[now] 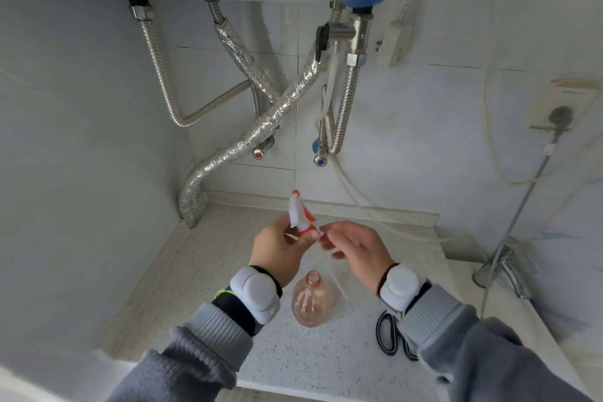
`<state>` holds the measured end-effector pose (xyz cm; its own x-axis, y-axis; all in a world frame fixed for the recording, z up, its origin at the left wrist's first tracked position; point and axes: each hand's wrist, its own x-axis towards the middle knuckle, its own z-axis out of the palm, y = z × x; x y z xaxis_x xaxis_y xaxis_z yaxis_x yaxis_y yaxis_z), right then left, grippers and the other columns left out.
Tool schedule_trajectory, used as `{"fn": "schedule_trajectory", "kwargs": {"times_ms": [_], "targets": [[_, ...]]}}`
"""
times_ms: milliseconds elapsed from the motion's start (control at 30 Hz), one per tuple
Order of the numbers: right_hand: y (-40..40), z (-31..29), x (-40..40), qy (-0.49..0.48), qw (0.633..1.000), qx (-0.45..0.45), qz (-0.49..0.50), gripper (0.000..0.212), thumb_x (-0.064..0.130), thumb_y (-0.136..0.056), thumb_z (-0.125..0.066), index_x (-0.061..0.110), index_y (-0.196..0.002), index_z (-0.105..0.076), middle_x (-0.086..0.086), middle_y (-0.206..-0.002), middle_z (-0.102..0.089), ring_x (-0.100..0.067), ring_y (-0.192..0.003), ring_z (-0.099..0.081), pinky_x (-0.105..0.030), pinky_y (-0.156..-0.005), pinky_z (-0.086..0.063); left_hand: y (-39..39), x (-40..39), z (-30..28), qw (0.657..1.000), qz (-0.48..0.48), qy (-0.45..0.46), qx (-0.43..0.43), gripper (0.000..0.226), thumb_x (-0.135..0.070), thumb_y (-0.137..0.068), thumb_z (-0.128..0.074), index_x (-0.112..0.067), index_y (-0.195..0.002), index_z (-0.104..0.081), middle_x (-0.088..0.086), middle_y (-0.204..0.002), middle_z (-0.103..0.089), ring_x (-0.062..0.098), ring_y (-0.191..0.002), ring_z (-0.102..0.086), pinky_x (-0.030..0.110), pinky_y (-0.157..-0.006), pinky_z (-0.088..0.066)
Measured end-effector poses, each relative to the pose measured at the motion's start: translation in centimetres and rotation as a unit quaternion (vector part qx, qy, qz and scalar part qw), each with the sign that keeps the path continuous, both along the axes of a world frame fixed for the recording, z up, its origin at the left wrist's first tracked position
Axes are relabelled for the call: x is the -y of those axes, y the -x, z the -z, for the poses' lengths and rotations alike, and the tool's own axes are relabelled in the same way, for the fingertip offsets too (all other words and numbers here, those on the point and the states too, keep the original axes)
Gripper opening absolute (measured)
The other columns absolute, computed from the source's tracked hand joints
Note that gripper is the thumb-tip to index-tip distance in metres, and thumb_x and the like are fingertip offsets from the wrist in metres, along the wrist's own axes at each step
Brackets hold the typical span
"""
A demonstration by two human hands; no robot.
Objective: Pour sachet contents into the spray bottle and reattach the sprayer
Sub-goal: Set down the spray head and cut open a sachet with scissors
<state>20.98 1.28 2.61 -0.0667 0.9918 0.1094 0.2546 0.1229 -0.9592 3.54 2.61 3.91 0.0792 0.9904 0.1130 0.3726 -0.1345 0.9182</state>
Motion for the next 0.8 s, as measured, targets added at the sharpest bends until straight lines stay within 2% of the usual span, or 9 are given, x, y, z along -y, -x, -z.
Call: {"fn": "schedule_trajectory", "kwargs": {"times_ms": [67,133,200,333,467,533,633,733,800], "targets": [[-0.2,-1.3,-0.4,0.108,0.992,-0.064,-0.008,0.042,0.055,-0.076,-0.060,0.019,-0.093,-0.077,-0.003,-0.088,-0.075,-0.017,-0.082,-0.072,-0.035,-0.072,-0.057,-1.2,0.0,-0.1,0.999,0.032,-0.005,-0.043,0.017,-0.039,-0.079,-0.075,-0.034,-0.087,-0.061,-0.011,-0.077,-0.067,0.000,-0.068,-0.063,0.014,-0.060,-0.048],[-1.1,-1.8,-0.3,0.176,0.980,-0.090,-0.009,0.046,0.056,-0.073,-0.067,0.017,-0.094,-0.077,-0.004,-0.086,-0.074,-0.018,-0.078,-0.071,-0.030,-0.066,-0.055,-2.4,0.0,0.0,0.998,0.042,-0.005,-0.052,0.022,-0.035,-0.078,-0.076,-0.038,-0.089,-0.058,-0.016,-0.077,-0.065,-0.009,-0.067,-0.060,0.005,-0.051,-0.042],[-2.2,-1.5,0.0,0.195,0.977,-0.091,0.003,0.046,0.054,-0.070,-0.074,0.016,-0.094,-0.077,-0.002,-0.083,-0.073,-0.015,-0.074,-0.068,-0.027,-0.064,-0.053,-3.5,0.2,0.3,0.997,0.060,-0.001,-0.047,0.029,-0.032,-0.077,-0.077,-0.039,-0.097,-0.057,-0.017,-0.080,-0.066,-0.008,-0.067,-0.061,0.007,-0.048,-0.044],[-3.7,-0.3,0.7,0.200,0.976,-0.080,0.037,0.028,0.038,-0.074,-0.076,0.013,-0.088,-0.078,-0.004,-0.079,-0.071,-0.015,-0.074,-0.068,-0.026,-0.064,-0.053,-5.7,0.2,1.4,0.992,0.098,-0.002,-0.078,0.041,-0.028,-0.075,-0.079,-0.036,-0.111,-0.060,-0.012,-0.084,-0.071,-0.001,-0.076,-0.065,0.019,-0.067,-0.053],[-4.9,0.7,0.9,0.197,0.977,-0.045,0.069,0.019,0.031,-0.078,-0.077,0.012,-0.080,-0.078,-0.005,-0.074,-0.073,-0.014,-0.071,-0.070,-0.024,-0.065,-0.054,-7.4,0.2,2.8,0.988,0.118,0.032,-0.091,0.045,-0.027,-0.072,-0.080,-0.033,-0.112,-0.062,-0.011,-0.083,-0.072,0.000,-0.076,-0.066,0.015,-0.066,-0.051],[-5.3,1.2,1.0,0.188,0.979,0.002,0.083,0.023,0.036,-0.080,-0.074,0.016,-0.070,-0.077,-0.003,-0.069,-0.073,-0.013,-0.066,-0.071,-0.025,-0.064,-0.056,-8.0,0.3,3.3,0.985,0.131,0.051,-0.096,0.046,-0.030,-0.071,-0.080,-0.031,-0.113,-0.062,-0.010,-0.083,-0.073,0.001,-0.076,-0.067,0.020,-0.070,-0.054],[-5.9,2.3,1.0,0.164,0.968,0.149,0.118,0.040,0.049,-0.084,-0.062,0.018,-0.062,-0.073,0.001,-0.060,-0.071,-0.014,-0.058,-0.071,-0.021,-0.056,-0.055,-8.3,0.6,4.0,0.981,0.133,0.057,-0.126,0.051,-0.038,-0.072,-0.079,-0.031,-0.118,-0.059,-0.012,-0.088,-0.071,-0.002,-0.077,-0.065,0.011,-0.060,-0.045],[-6.7,4.0,0.4,0.160,0.937,0.283,0.126,0.042,0.049,-0.081,-0.057,0.013,-0.066,-0.072,-0.003,-0.063,-0.071,-0.020,-0.062,-0.071,-0.030,-0.061,-0.055,-7.8,0.8,4.7,0.983,0.106,0.063,-0.137,0.053,-0.039,-0.076,-0.075,-0.027,-0.124,-0.056,-0.009,-0.098,-0.068,0.003,-0.080,-0.064,0.012,-0.062,-0.044],[-7.0,5.2,-0.2,0.177,0.912,0.351,0.118,0.043,0.051,-0.082,-0.058,0.013,-0.071,-0.075,0.000,-0.060,-0.068,-0.018,-0.062,-0.067,-0.026,-0.058,-0.048,-7.1,1.0,5.0,0.984,0.091,0.056,-0.145,0.048,-0.038,-0.079,-0.073,-0.025,-0.122,-0.057,-0.008,-0.098,-0.069,0.005,-0.082,-0.063,0.015,-0.068,-0.045]]}}
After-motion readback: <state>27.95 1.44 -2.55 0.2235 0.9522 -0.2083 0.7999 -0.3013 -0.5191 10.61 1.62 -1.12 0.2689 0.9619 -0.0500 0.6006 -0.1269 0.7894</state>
